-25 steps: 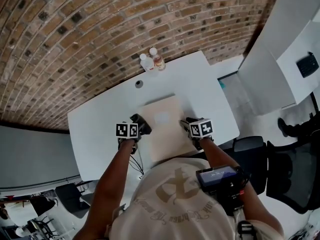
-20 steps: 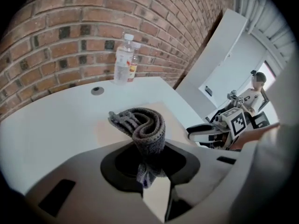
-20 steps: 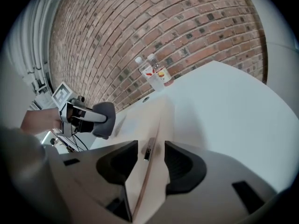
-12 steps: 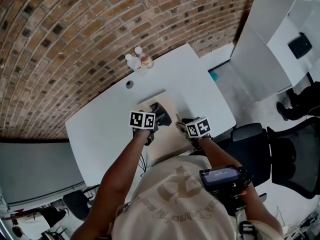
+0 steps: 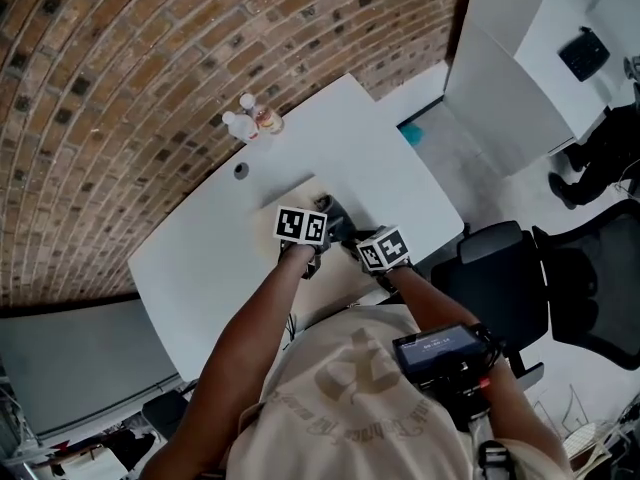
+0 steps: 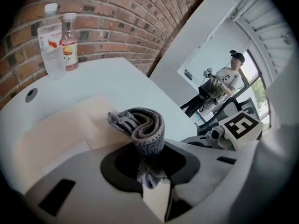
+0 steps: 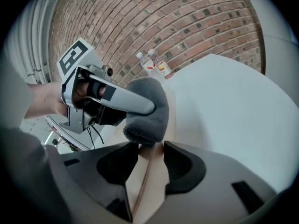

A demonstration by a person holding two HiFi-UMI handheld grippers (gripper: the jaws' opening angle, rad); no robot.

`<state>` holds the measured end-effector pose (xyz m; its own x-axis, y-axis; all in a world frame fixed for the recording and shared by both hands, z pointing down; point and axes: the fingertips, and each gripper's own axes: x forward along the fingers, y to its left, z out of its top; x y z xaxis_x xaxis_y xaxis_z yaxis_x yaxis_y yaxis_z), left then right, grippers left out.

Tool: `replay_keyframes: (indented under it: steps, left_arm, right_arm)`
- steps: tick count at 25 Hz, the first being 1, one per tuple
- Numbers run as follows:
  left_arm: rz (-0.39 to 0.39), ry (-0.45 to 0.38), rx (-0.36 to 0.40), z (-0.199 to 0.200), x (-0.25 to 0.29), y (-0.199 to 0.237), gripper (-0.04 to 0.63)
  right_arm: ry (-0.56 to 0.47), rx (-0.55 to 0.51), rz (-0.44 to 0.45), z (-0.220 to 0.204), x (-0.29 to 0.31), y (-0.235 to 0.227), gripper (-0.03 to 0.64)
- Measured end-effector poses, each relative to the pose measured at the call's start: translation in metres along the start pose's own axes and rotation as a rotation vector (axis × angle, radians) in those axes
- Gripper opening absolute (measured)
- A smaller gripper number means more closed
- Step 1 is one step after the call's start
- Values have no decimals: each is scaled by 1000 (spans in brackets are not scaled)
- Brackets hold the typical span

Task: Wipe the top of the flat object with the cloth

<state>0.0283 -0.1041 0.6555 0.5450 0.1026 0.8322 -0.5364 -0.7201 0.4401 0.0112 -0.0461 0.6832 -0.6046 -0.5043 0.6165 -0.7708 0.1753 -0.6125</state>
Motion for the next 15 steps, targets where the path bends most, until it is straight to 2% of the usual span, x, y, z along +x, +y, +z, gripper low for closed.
replay_keyframes:
  steps: [8,12,15]
  left_arm:
    - [73,35,7,-27,-21,26,106]
    - [134,62,49,-51,-40,45,106]
    - [163,54,22,-68,-57,63,106]
  right_arm:
    - [-1,-21,-20,-3,-3,-2,183]
    - [0,-11,-18,-4,-3,-3,183]
    - [2,-13,-21,-4,-3,-4,181]
